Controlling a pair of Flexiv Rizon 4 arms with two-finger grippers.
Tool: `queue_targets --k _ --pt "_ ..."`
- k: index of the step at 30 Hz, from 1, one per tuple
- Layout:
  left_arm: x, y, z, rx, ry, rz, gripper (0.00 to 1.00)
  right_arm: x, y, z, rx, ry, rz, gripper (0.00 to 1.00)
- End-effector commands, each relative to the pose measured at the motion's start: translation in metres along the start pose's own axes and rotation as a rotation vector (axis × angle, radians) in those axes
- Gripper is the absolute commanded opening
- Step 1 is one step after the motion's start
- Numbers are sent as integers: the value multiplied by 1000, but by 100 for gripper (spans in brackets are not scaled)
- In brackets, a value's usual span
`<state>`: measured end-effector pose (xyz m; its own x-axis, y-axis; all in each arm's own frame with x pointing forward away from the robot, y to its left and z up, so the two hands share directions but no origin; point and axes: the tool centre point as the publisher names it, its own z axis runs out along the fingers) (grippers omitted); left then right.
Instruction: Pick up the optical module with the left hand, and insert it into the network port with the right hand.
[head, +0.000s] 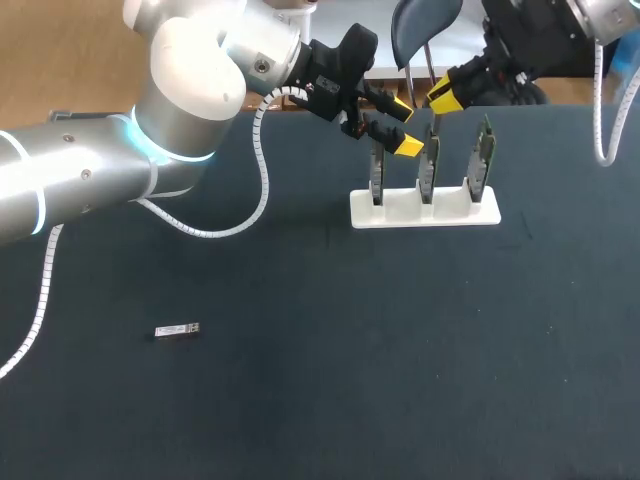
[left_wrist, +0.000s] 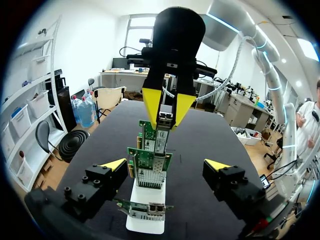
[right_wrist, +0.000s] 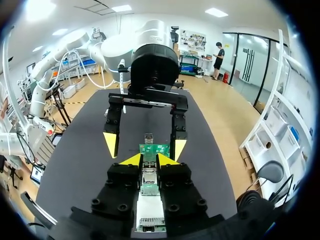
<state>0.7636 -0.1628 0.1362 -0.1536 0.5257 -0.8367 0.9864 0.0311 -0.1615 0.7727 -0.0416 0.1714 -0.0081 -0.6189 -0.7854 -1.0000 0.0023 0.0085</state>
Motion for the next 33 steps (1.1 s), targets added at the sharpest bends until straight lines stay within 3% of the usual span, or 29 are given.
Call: queue_targets --k 1,10,33 --pt "-1 1 0 2 5 -1 100 2 1 3 1 -3 -3 0" --pt "-1 1 0 2 5 -1 100 -6 3 -2 15 -14 -27 0" --pt "-1 1 0 2 5 -1 100 0 2 2 15 -7 4 0"
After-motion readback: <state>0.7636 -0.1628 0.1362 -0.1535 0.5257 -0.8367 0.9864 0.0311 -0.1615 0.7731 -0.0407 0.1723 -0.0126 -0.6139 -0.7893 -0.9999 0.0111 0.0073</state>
